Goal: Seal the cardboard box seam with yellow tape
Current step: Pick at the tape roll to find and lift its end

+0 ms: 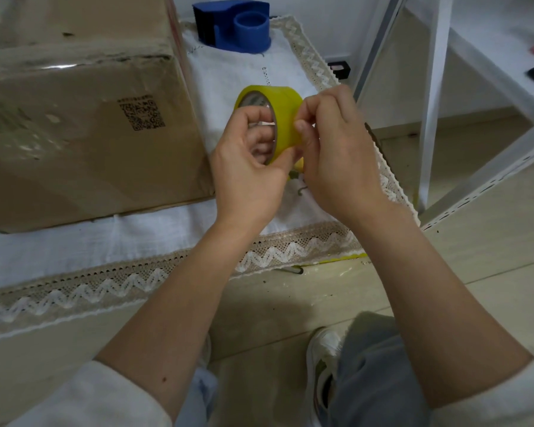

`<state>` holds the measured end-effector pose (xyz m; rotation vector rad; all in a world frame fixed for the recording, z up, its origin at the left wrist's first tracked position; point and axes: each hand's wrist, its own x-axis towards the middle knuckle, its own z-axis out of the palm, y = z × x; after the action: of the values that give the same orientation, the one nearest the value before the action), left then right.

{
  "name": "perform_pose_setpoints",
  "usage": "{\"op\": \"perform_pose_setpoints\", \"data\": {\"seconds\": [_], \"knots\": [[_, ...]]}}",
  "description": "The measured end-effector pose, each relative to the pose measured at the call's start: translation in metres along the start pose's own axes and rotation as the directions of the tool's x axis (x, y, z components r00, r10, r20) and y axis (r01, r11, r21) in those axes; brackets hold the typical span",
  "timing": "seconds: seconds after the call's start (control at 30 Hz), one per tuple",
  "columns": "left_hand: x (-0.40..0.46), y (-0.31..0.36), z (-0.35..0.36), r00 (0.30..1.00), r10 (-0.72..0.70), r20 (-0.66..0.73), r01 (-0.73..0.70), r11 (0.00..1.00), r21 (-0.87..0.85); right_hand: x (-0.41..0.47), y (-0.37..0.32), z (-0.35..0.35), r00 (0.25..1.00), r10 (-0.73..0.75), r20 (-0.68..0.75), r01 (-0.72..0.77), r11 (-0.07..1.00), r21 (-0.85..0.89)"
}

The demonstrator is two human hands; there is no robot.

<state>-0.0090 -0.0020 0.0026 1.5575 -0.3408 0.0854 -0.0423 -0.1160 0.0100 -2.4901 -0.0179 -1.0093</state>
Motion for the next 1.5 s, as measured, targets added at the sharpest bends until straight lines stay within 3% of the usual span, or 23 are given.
{"op": "perform_pose_setpoints", "data": {"seconds": [0.2, 0.43, 1.03, 1.2, 1.37, 1.5], "knots": [[0.002, 0.0, 0.0, 0.997, -0.074, 0.022, 0.075, 0.994, -0.079, -0.002, 0.006, -0.003, 0.996, 0.089, 0.012, -0.089, 0.958, 0.273], [0.001, 0.0, -0.002, 0.999, -0.022, 0.034, 0.021, 1.0, 0.022, 0.001, 0.012, -0.005, 0.997, 0.08, -0.024, -0.067, 0.94, 0.336], [0.002, 0.004, -0.003, 0.997, 0.074, 0.024, -0.077, 0.981, 0.18, 0.001, 0.005, -0.001, 0.997, -0.04, -0.058, 0.048, 0.99, 0.135], [0.003, 0.001, -0.005, 0.971, 0.201, 0.127, -0.234, 0.897, 0.375, 0.005, 0.006, -0.006, 0.984, 0.145, -0.101, -0.101, 0.931, 0.352], [0.001, 0.002, -0.004, 0.985, 0.128, 0.112, -0.151, 0.961, 0.232, 0.005, 0.01, -0.007, 0.939, 0.339, 0.05, -0.309, 0.775, 0.551], [0.003, 0.001, -0.006, 0.986, 0.111, 0.12, -0.136, 0.966, 0.222, 0.007, 0.011, -0.006, 0.925, 0.378, 0.044, -0.335, 0.753, 0.566]]}}
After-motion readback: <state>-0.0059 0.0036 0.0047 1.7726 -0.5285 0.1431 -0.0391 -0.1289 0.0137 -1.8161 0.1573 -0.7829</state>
